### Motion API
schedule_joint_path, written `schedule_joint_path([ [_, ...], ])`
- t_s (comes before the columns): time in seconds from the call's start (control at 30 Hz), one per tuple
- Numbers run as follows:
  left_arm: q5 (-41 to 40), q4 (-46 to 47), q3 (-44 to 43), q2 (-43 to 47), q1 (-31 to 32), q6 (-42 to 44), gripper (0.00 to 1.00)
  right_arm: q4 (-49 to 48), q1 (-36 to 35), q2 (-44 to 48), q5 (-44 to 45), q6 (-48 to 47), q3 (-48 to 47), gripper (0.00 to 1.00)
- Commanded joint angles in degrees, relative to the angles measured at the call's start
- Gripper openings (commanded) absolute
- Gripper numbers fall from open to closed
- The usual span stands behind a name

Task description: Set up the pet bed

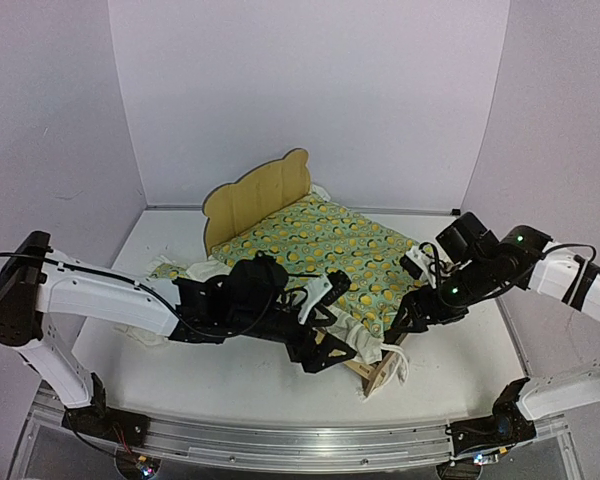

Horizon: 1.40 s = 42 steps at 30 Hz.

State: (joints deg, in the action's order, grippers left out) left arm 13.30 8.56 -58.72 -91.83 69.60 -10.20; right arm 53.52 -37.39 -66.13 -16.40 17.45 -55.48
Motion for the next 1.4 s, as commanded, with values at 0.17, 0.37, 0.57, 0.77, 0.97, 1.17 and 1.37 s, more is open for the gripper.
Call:
schedule_joint_path([
  [0.17,-11.7,1.2,-3.2,-1.8,2.9,4.5,0.85,-6.2,-14.6,1.7,-3.4,0.0,-0.4,0.81],
  [0.37,-23.0,1.9,9.9,10.1,1.8,6.7,0.93,-9.9,-25.6,-1.7,12.2,-12.9,-3.6,0.89],
  [0.57,-17.8,11.4,21.0,13.9,-4.1,20.0,0.87,-14.0,-28.2,-8.8,19.2,-32.2,-6.2,0.89],
  [0.77,-14.7,21.5,21.5,8.7,-5.6,30.1,0.83,-24.1,-28.3,-12.8,22.6,-36.4,-1.7,0.79],
  [0.97,-13.6,25.9,18.6,2.5,-5.6,34.7,0.84,-31.5,-28.3,-13.3,27.0,-38.1,4.1,0.78],
  [1.17,-8.9,29.2,17.7,1.0,-5.6,35.6,0.69,-35.7,-28.2,-13.5,25.9,-37.5,7.6,0.66],
  [1.37,-4.3,29.8,14.2,-3.6,-5.6,34.2,0.53,-36.8,-28.3,-11.4,26.1,-35.5,8.6,0.36],
])
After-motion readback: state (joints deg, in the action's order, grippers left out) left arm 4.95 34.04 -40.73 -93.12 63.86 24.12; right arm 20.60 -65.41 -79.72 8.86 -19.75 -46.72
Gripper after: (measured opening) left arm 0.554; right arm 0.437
